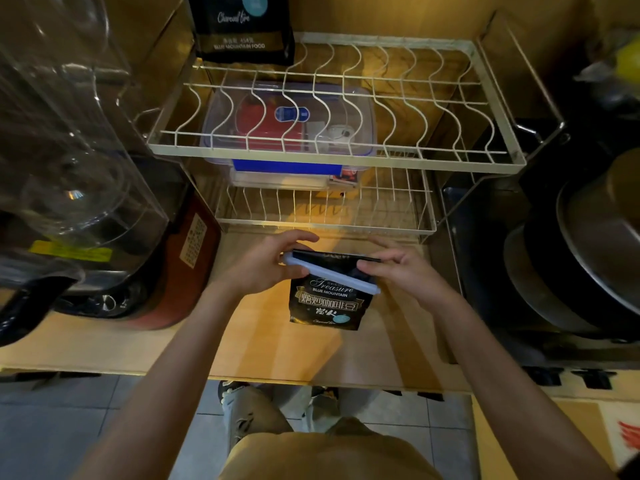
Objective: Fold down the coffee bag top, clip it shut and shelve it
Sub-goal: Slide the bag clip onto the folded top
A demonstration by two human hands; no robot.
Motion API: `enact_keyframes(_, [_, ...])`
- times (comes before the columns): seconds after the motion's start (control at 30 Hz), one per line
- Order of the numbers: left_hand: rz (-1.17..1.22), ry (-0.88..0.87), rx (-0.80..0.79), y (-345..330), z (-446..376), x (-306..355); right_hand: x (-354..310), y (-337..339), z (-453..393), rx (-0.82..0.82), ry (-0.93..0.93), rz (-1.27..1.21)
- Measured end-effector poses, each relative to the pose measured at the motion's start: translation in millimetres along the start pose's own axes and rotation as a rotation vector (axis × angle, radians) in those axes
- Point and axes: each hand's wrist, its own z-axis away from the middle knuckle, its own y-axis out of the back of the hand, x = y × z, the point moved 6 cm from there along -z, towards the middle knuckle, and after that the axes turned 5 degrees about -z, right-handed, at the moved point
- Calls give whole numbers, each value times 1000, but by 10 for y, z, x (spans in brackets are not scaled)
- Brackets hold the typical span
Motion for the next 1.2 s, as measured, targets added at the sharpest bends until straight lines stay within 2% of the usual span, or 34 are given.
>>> enact_keyframes(0.13, [-19,17,62,-57,-24,-25,-51,6,-9,73,54,112])
enact_keyframes(0.37, [29,-23,163,-54,38,-53,-62,-37,164,-34,131,-55])
enact_keyframes(0.43, [24,-28,171,-49,39,-53,-36,-1,199,4,119,-111])
enact_keyframes(0.6, [2,-27,203,-61,71,-47,-44,59,161,41,132,101])
enact_keyframes(0.7, [-27,-20,215,-53,77,-14,-38,75,132,56,130,128])
enact_keyframes(1.03, [-549,-131,99,-215,-72,541,-36,62,94,70,185,128])
enact_keyframes(1.1, [-617,-174,82,-343,-146,650,-32,72,98,78,191,133])
enact_keyframes(1.2, [-632,-151,53,-393,-221,655,-26,74,114,83,207,135])
